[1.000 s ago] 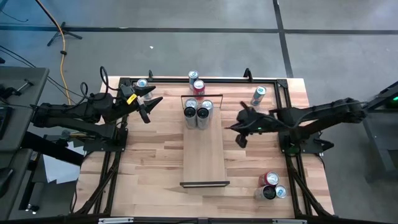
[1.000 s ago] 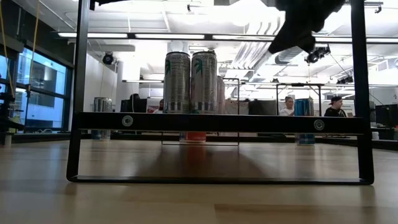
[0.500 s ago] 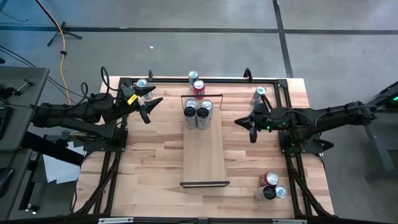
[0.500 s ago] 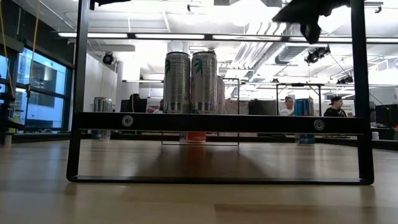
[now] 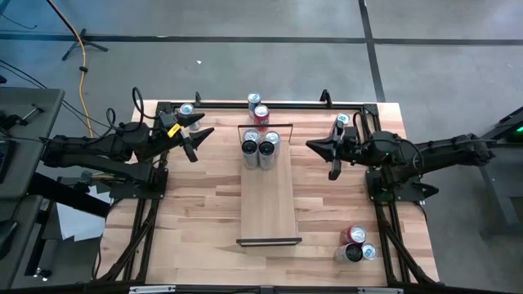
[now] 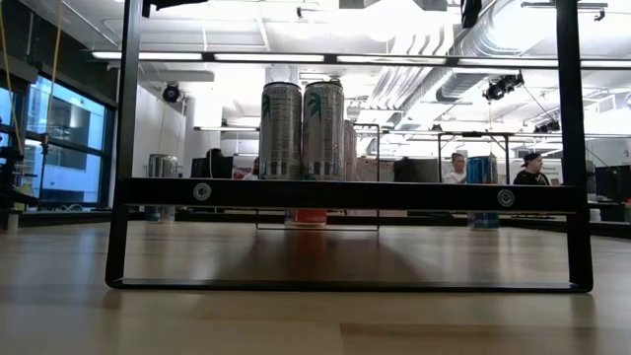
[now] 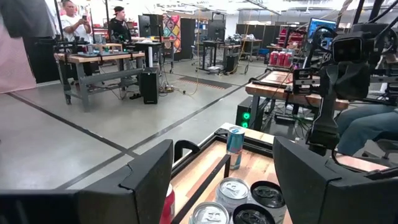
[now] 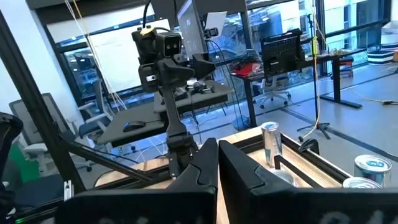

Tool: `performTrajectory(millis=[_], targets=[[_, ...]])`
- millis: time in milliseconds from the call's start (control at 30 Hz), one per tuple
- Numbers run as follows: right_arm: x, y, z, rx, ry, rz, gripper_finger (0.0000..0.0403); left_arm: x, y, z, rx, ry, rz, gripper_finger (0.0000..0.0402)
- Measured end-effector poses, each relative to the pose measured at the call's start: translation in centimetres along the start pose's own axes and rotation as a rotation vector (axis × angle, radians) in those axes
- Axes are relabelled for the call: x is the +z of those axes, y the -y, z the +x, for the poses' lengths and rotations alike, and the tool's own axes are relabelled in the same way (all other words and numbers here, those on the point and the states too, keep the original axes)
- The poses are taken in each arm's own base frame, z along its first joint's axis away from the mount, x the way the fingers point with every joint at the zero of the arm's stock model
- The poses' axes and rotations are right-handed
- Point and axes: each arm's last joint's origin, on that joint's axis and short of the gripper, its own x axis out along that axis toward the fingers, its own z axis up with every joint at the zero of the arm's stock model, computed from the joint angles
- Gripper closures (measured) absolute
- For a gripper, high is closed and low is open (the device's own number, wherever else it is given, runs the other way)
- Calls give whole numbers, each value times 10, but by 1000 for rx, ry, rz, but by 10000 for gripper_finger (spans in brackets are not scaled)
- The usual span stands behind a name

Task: Place canned beverage on shelf
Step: Put the white pink soda can on the shelf

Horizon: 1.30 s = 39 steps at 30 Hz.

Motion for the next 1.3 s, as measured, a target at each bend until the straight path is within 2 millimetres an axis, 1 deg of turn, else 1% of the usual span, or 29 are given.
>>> performTrajectory(millis=[133, 600, 900, 1300], targets=[[0, 1, 1, -2, 0, 4, 403, 0, 1, 0, -24, -1, -10, 167], [1, 1, 1, 0, 8, 6, 403, 0, 1, 0, -28, -1, -18, 167], [-4, 1, 5, -3, -13, 0, 403, 0, 1, 0, -27, -1, -18, 167], [-5, 1, 5, -6, -28, -5, 403, 0, 1, 0, -28, -1, -18, 167]])
